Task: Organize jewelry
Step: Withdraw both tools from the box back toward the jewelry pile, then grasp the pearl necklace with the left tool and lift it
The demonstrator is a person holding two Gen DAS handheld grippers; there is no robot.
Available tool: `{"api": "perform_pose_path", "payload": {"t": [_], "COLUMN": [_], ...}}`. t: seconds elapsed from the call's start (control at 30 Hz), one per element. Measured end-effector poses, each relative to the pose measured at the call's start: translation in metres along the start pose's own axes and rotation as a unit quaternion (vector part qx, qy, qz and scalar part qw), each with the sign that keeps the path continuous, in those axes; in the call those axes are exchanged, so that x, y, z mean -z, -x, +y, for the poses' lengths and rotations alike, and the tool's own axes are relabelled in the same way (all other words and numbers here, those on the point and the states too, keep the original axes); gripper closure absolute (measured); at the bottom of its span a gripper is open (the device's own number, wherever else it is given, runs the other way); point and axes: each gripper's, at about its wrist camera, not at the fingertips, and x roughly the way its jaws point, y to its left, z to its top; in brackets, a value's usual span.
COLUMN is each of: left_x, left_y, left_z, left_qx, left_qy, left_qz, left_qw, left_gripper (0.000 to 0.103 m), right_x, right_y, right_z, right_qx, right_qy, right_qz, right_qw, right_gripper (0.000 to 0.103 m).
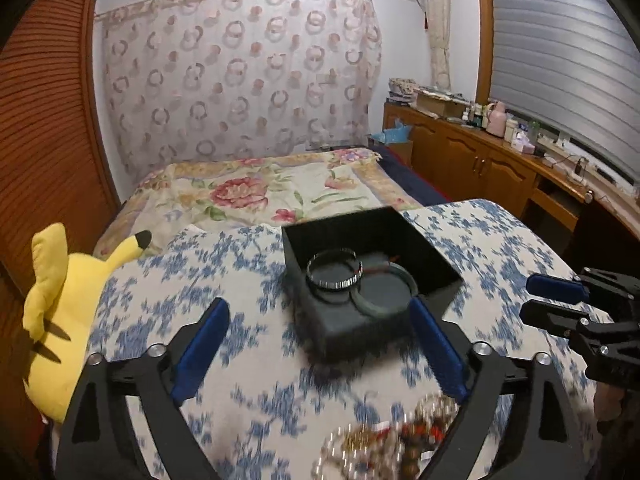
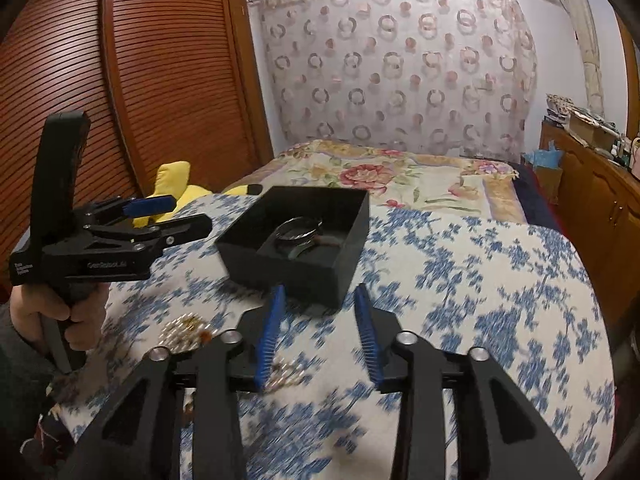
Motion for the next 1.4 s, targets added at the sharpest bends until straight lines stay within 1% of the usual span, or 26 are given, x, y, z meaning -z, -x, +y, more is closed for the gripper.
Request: {"api": "perform_pose_path", "payload": {"t": [0.13,0.17,0.27,0.4,0.63,0.7,0.8,0.87,0.93,1.07,1.4], "left_x": [0.025,0.029,0.041,0.054,0.075,0.078,0.081,0.082,0.083,0.083,0.084], "left_y": [0.013,0.015,0.018,0.020,0.011,0.006,-0.001,-0.006,-0.010,-0.014,-0.013], "left_z": [0.006,0.006,0.011,0.014,0.028,0.030,0.031,0.033,0.034,0.034,0.033], "left_qx": [0.008,0.009,0.013,0.007,0.007,0.007,0.005,-0.003,-0.001,-0.002,0.001], "left_qy": [0.000,-0.001,-0.002,-0.014,-0.015,-0.016,-0.020,-0.021,-0.020,-0.023,-0.028], "left_qz": [0.003,0.007,0.019,0.034,0.085,0.102,0.122,0.134,0.143,0.151,0.149], "left_qw": [1.0000,0.9999,0.9997,0.9993,0.9962,0.9947,0.9924,0.9907,0.9895,0.9882,0.9885], "left_gripper": [0.008,0.008,0.008,0.008,0.008,0.008,0.008,0.008,0.008,0.008,0.007], "right_x": [0.016,0.022,0.035,0.050,0.068,0.070,0.071,0.071,0.071,0.070,0.071], "right_y": [0.008,0.010,0.013,0.014,0.010,0.007,0.009,0.009,0.010,0.010,0.009], "right_z": [0.010,0.012,0.019,0.030,0.040,0.040,0.040,0.039,0.038,0.036,0.033], "right_qx": [-0.010,-0.012,-0.014,-0.001,0.007,0.006,0.009,0.008,0.006,0.004,0.003], "right_qy": [-0.008,-0.010,-0.013,0.006,0.021,0.019,0.017,0.014,0.011,0.006,0.000], "right_qz": [0.011,0.013,0.025,0.036,0.049,0.054,0.049,0.048,0.048,0.046,0.046], "right_qw": [1.000,1.000,0.999,0.999,0.999,0.998,0.999,0.999,0.999,0.999,0.999], "right_gripper": [0.058,0.055,0.050,0.048,0.048,0.048,0.048,0.048,0.048,0.048,0.048]}}
